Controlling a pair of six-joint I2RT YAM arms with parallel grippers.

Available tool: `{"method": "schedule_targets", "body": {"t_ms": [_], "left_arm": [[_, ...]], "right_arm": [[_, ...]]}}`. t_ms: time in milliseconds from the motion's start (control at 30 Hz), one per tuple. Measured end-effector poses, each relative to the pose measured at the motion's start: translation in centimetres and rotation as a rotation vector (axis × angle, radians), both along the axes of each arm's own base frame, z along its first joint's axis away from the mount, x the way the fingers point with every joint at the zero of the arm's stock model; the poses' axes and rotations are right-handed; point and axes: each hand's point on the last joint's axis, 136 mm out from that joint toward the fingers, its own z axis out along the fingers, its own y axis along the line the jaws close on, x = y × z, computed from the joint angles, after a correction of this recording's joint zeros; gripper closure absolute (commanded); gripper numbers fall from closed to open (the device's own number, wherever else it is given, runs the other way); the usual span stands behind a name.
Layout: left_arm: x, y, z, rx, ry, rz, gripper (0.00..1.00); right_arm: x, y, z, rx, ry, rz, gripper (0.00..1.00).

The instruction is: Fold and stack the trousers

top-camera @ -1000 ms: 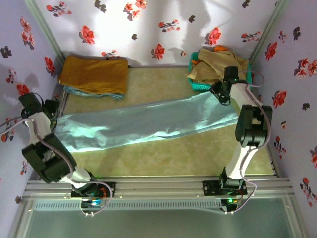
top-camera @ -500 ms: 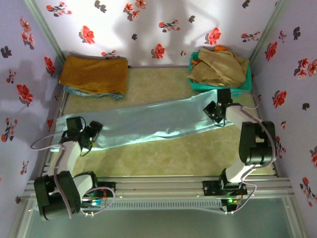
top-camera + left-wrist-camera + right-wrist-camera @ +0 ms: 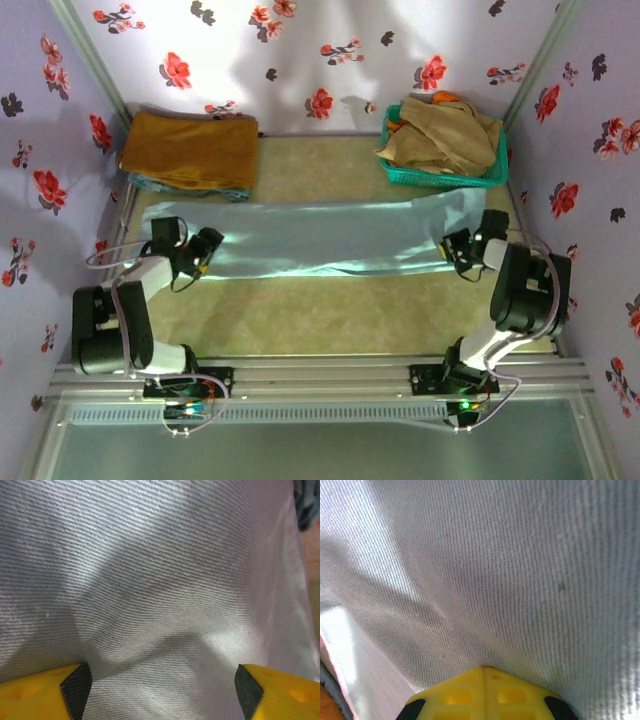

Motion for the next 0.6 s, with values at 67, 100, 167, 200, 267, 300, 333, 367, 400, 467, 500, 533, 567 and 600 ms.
{"method": "schedule_targets", "body": {"t_ms": [67,100,167,200,267,300,333,367,400,467,500,533,567,600], "left_arm": [[0.4,-0.8,0.0,0.001,-0.015,-0.025,0.23],[0.4,-0.8,0.1,0.004,-0.017,-0.024,0.23],[0.2,-0.6,0.3,0.017,-0.024,-0.015,0.19],[0.0,-0.4,0.5,0.025,-0.025,-0.009,0.17],[-0.7,-0.1,1.7,0.043,-0.039,0.004,0.13],[-0.9,0.0,2.5,0.048,-0.054,0.007,0.13],[-1.1,0.1,3.6,0.053,-0.08,0.01,0.13],[-1.4,0.0,4.8,0.059,-0.11,0.009,0.13],[-1.6,-0.1,5.7,0.062,-0.133,0.007,0.13],[-2.2,-1.0,7.5,0.065,-0.188,-0.018,0.14],[-2.5,-1.6,8.0,0.063,-0.202,-0.036,0.15],[-2.9,-2.5,8.0,0.061,-0.207,-0.063,0.15],[-3.4,-3.6,7.8,0.057,-0.202,-0.096,0.15],[-3.8,-4.6,7.5,0.054,-0.193,-0.124,0.16]], "right_arm": [[-1.2,-1.3,0.2,-0.026,0.026,-0.042,1.0],[-1.6,-1.7,0.4,-0.039,0.035,-0.054,1.0],[-2.2,-2.1,1.3,-0.067,0.042,-0.059,0.92],[-2.3,-2.1,2.0,-0.075,0.039,-0.051,0.86],[-2.3,-1.8,3.8,-0.108,0.022,-0.027,0.69],[-2.2,-1.6,4.8,-0.129,0.002,-0.014,0.64],[-2.3,-1.6,6.0,-0.153,-0.023,-0.004,0.6],[-2.5,-1.4,7.1,-0.176,-0.049,0.005,0.57],[-2.8,-1.4,7.9,-0.193,-0.066,0.006,0.57],[-3.4,-1.7,9.0,-0.22,-0.086,0.002,0.56],[-3.6,-1.7,9.1,-0.224,-0.085,0.003,0.56],[-3.7,-1.6,8.9,-0.221,-0.074,0.006,0.56],[-3.8,-1.6,8.4,-0.213,-0.056,0.009,0.55],[-3.8,-1.5,7.9,-0.203,-0.04,0.013,0.55]]}}
